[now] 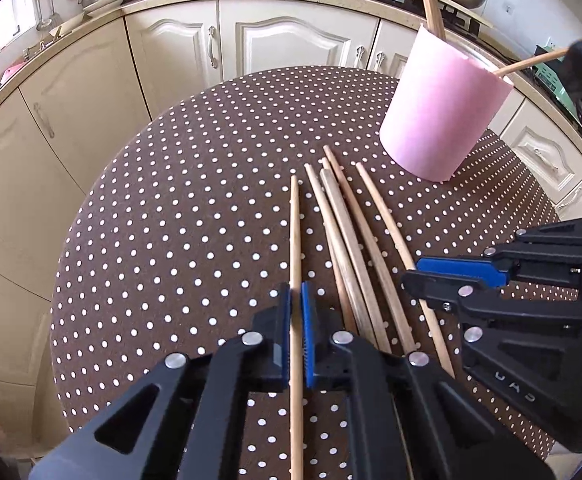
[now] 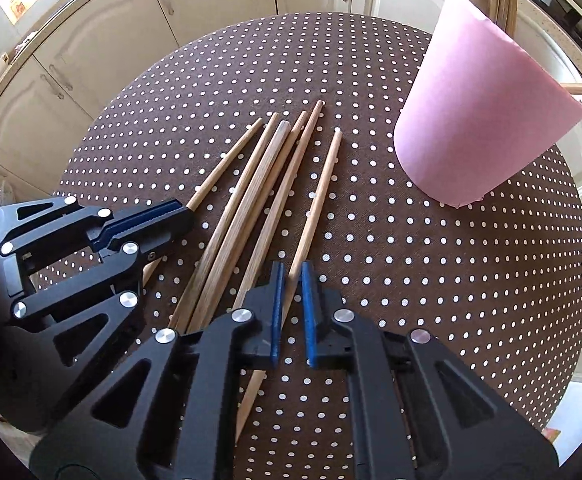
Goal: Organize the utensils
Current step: 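Close the left gripper on a chopstick while the right gripper closes on another, then lift both held chopsticks upright off the pile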
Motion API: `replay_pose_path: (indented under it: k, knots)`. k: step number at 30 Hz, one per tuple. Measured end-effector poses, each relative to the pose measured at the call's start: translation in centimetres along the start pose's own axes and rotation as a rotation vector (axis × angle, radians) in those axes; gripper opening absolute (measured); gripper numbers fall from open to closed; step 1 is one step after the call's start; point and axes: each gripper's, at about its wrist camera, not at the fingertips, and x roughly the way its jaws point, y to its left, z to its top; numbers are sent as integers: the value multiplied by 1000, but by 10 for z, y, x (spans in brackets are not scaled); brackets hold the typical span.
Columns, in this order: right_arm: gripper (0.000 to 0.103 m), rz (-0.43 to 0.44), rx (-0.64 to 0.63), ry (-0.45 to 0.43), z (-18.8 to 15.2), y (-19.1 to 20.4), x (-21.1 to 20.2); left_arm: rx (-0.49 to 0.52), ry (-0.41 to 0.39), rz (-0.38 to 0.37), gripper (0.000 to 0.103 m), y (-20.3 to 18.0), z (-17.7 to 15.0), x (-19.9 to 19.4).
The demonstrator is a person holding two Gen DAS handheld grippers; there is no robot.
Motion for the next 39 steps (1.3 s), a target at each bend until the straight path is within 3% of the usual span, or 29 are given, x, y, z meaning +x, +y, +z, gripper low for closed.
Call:
replay_pose_path:
  k: [8, 18, 28, 39]
  knots:
    - [7, 23, 16, -61, -5, -6, -4, -43, -21, -30, 6, 4, 4, 3]
    - [6, 123, 45, -132, -27, -18, -25, -67, -100, -79, 6, 5, 6, -22]
    - [6, 219, 85, -230, -54, -43, -67, -26, -198, -113, 6, -12, 10, -59]
    - [6, 257, 114, -362, -80, -67, -117, -4, -347, -176, 6, -32, 14, -86]
